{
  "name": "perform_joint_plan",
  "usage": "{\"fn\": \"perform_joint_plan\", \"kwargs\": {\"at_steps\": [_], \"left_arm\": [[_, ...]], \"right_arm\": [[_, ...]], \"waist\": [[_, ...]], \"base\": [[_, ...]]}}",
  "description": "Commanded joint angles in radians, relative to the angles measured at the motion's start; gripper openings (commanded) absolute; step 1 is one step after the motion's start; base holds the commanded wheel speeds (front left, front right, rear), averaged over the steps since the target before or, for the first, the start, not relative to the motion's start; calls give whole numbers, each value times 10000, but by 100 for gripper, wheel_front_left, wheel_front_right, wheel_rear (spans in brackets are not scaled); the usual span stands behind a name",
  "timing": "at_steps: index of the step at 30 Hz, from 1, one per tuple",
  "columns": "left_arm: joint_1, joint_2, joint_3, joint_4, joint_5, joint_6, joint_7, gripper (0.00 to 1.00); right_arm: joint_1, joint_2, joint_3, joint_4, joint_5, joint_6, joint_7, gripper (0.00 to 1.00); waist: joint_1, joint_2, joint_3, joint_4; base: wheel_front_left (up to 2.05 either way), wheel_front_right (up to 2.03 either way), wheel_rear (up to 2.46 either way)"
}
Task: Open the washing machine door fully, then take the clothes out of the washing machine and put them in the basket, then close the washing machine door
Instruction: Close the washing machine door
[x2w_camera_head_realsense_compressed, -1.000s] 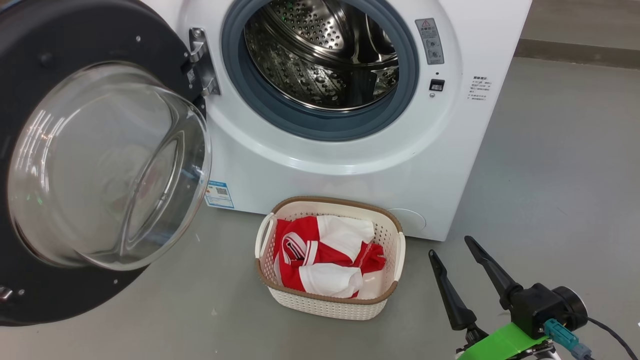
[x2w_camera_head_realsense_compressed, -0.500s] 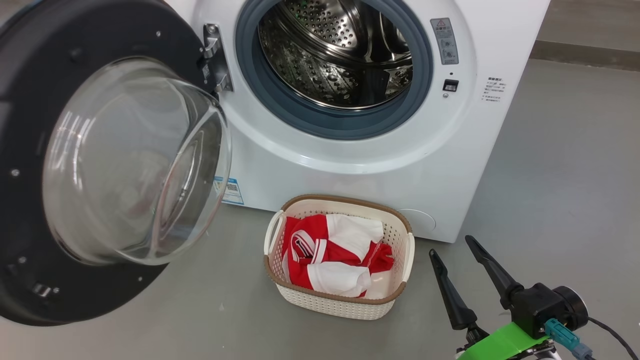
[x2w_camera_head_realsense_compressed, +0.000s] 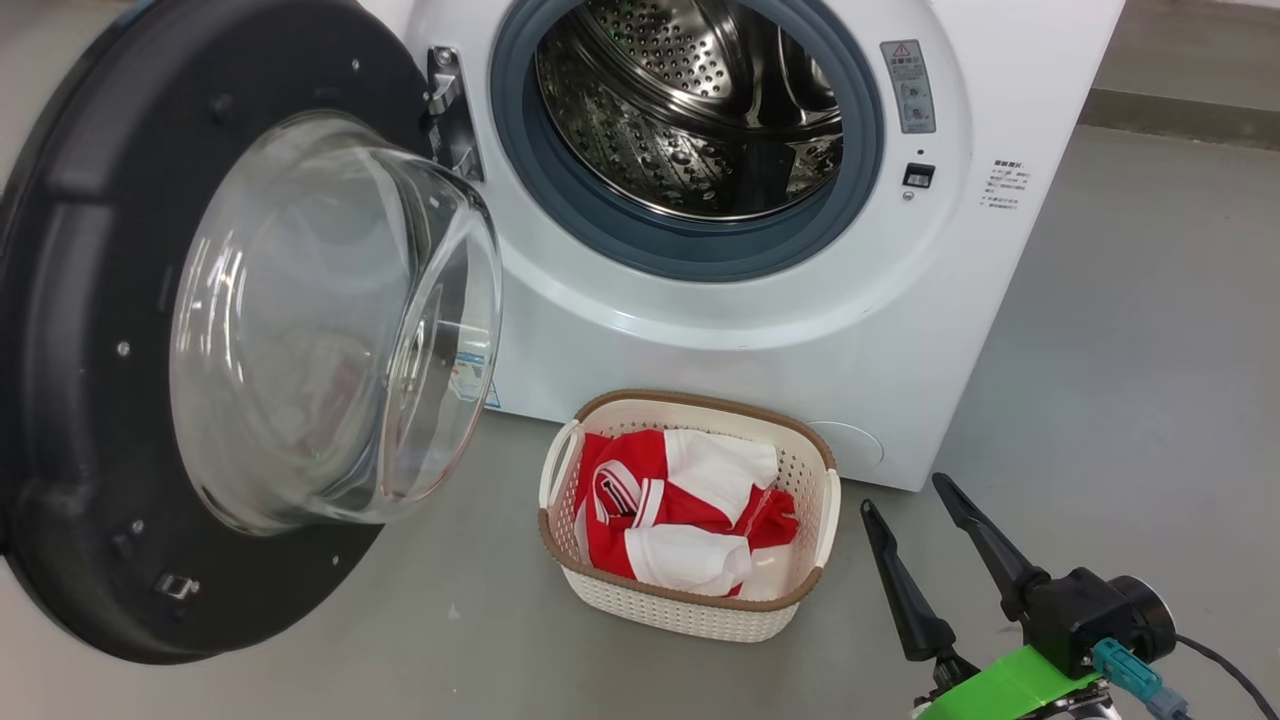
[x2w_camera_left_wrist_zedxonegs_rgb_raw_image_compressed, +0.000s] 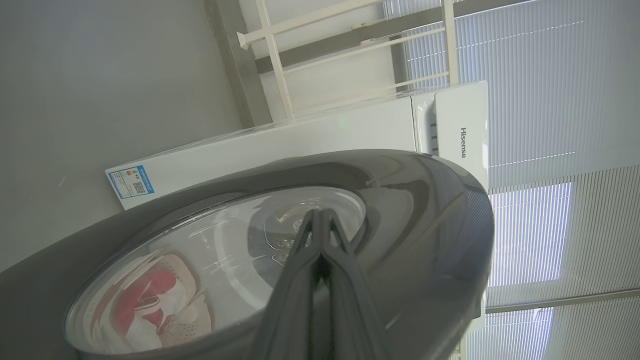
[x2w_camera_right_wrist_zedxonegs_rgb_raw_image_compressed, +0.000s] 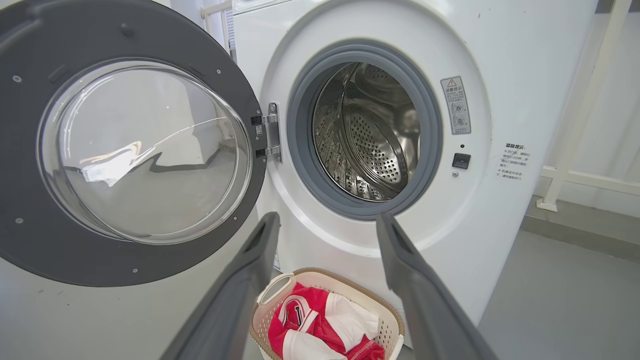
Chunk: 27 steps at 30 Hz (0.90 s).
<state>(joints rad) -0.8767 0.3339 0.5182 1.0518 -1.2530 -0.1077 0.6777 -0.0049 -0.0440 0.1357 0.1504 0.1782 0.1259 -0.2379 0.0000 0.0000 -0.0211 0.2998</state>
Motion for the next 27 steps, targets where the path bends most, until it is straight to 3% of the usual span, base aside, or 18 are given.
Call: {"fn": "perform_joint_plan", "kwargs": {"at_steps": [1,9,27], "left_arm": [[108,94,99,-398,-177,-119,189,0],[888,-712,129,-1930,-468,-87,605,0],[3403,-2471,458,-6359,-1228,1184,1202,0]], "right_arm": [[-359,-62,154,-202,138,48,-116,100],[-366,-62,162,-60,292,48,-180,100],[-432,-62,273,78,480,48,-233,100]], "waist": [[0,0,1,3],[0,0,-63,-10],[0,0,-172,-249]], "base": [[0,0,0],[0,0,0],[0,0,0]]}}
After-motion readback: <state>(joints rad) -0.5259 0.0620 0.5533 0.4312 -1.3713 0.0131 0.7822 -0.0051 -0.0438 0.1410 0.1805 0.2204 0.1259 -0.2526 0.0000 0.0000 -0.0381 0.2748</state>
